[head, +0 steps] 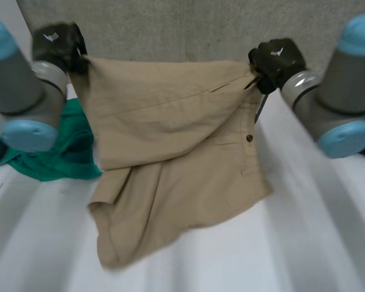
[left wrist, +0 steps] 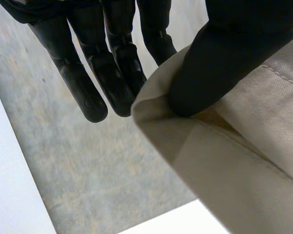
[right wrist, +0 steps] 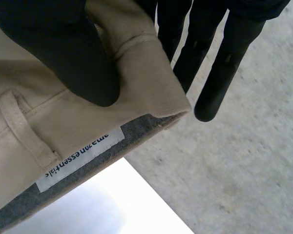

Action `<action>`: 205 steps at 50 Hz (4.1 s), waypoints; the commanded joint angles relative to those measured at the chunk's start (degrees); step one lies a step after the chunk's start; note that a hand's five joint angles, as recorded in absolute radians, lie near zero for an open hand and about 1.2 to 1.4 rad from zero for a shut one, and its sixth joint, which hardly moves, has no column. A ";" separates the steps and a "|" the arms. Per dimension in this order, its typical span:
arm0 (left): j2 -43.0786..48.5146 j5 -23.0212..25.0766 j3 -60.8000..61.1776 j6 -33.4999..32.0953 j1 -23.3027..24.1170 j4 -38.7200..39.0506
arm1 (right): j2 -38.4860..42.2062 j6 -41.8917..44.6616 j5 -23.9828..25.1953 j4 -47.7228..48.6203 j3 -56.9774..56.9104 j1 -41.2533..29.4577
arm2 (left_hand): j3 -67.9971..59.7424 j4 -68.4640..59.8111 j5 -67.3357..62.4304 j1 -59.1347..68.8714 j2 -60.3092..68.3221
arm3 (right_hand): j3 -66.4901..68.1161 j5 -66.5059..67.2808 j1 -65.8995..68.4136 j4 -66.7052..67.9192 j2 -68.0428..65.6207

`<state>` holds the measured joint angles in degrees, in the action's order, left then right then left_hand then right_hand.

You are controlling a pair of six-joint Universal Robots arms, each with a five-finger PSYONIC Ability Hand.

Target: Fold the laundry.

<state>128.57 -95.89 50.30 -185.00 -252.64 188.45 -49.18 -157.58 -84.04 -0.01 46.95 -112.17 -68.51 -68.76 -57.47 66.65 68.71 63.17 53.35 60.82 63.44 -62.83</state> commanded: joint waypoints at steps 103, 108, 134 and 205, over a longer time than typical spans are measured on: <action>-17.82 6.77 57.28 -19.52 6.46 1.64 | -7.68 15.02 10.65 12.76 43.49 0.81 | -11.42 -11.17 -12.46 13.28 11.22 | 16.83 16.65 19.18 16.56 -17.17; -18.09 5.98 57.02 -19.88 7.08 3.76 | -10.66 14.50 10.57 10.22 44.28 0.81 | -11.49 -11.24 -12.53 13.35 11.29 | 16.83 16.65 19.18 16.56 -17.17; -56.85 10.90 36.55 -10.39 3.22 -24.36 | -43.02 16.61 9.42 -24.95 22.58 8.19 | -11.49 -11.24 -12.53 13.35 11.29 | 16.83 16.65 19.18 16.56 -17.17; -43.66 22.24 51.13 -5.29 1.01 14.76 | -0.83 -15.73 7.93 0.98 18.26 -4.90 | -11.49 -11.24 -12.53 13.35 11.29 | -42.57 -42.76 -40.22 -42.84 42.23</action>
<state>89.92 -72.37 102.24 -190.31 -252.34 207.81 -51.87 -163.96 -75.91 2.02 65.71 -114.40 -68.74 -68.77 -57.95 66.23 69.03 20.48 8.44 21.76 20.34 -21.79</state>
